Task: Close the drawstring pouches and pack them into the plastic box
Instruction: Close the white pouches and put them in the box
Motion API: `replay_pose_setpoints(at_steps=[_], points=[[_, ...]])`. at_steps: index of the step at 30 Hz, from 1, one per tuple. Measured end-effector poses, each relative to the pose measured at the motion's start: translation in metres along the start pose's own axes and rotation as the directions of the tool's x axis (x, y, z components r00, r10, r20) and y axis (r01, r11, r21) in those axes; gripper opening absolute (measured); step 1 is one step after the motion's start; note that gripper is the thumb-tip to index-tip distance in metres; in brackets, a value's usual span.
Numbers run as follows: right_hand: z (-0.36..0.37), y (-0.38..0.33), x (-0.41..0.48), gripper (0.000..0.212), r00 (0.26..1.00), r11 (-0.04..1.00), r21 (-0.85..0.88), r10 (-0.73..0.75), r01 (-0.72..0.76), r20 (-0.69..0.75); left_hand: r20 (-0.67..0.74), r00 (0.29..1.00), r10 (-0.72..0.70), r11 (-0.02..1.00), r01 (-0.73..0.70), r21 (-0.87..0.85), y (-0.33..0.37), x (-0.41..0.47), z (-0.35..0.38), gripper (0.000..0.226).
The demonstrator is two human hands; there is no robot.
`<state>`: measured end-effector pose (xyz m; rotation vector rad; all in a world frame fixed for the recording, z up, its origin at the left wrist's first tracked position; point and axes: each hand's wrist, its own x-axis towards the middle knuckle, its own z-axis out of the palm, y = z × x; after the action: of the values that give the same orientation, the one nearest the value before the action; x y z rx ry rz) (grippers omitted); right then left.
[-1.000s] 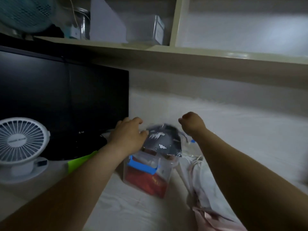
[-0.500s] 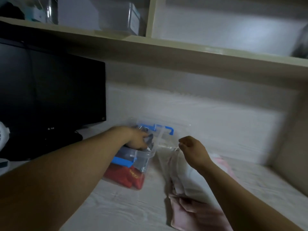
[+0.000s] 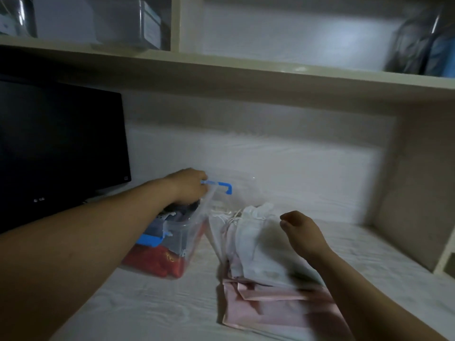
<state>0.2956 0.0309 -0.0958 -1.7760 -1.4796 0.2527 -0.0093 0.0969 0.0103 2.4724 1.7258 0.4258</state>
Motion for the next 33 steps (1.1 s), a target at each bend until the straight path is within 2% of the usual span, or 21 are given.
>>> replay_pose_setpoints(at_steps=[6,10,15,18,22,24,27,30,33], points=[[-0.009,0.015,0.0,0.029,0.999,0.999,0.013,0.043,-0.042,-0.007,-0.075,0.988,0.133,0.984,-0.141,-0.11,0.07,0.001,0.026,0.041],[-0.013,0.032,0.002,0.031,0.993,0.993,0.003,0.118,-0.118,-0.018,-0.062,0.986,0.154,0.969,-0.163,-0.188,0.097,0.003,0.065,0.037],[-0.009,0.047,0.005,0.034,0.971,0.971,-0.037,0.238,-0.237,0.006,0.09,0.995,0.038,0.944,-0.007,-0.329,0.109,0.003,0.118,0.051],[0.0,0.055,0.008,0.025,0.973,0.972,-0.073,0.226,-0.222,0.052,0.139,0.99,-0.022,0.888,0.083,-0.452,0.116,0.003,0.141,0.056],[0.009,0.061,0.004,0.017,0.987,0.989,-0.057,0.144,-0.14,0.07,0.124,0.991,-0.048,0.768,0.116,-0.63,0.123,0.014,0.157,0.026],[0.007,0.058,0.0,0.017,0.992,0.993,0.013,0.12,-0.12,0.045,0.13,0.991,-0.035,0.721,0.115,-0.683,0.124,0.017,0.162,0.03],[-0.002,0.059,-0.001,0.012,0.99,0.984,0.138,0.125,-0.115,-0.072,0.071,0.997,-0.013,0.621,0.064,-0.781,0.122,0.013,0.159,0.02],[-0.014,0.056,-0.004,0.017,0.975,0.96,0.249,0.165,-0.125,-0.148,0.02,0.998,-0.052,0.359,0.038,-0.933,0.113,-0.003,0.143,0.016],[-0.022,0.044,-0.01,0.04,0.983,0.903,0.4,0.18,-0.155,-0.025,0.056,0.996,-0.075,0.118,0.064,-0.991,0.1,-0.024,0.131,0.023]])
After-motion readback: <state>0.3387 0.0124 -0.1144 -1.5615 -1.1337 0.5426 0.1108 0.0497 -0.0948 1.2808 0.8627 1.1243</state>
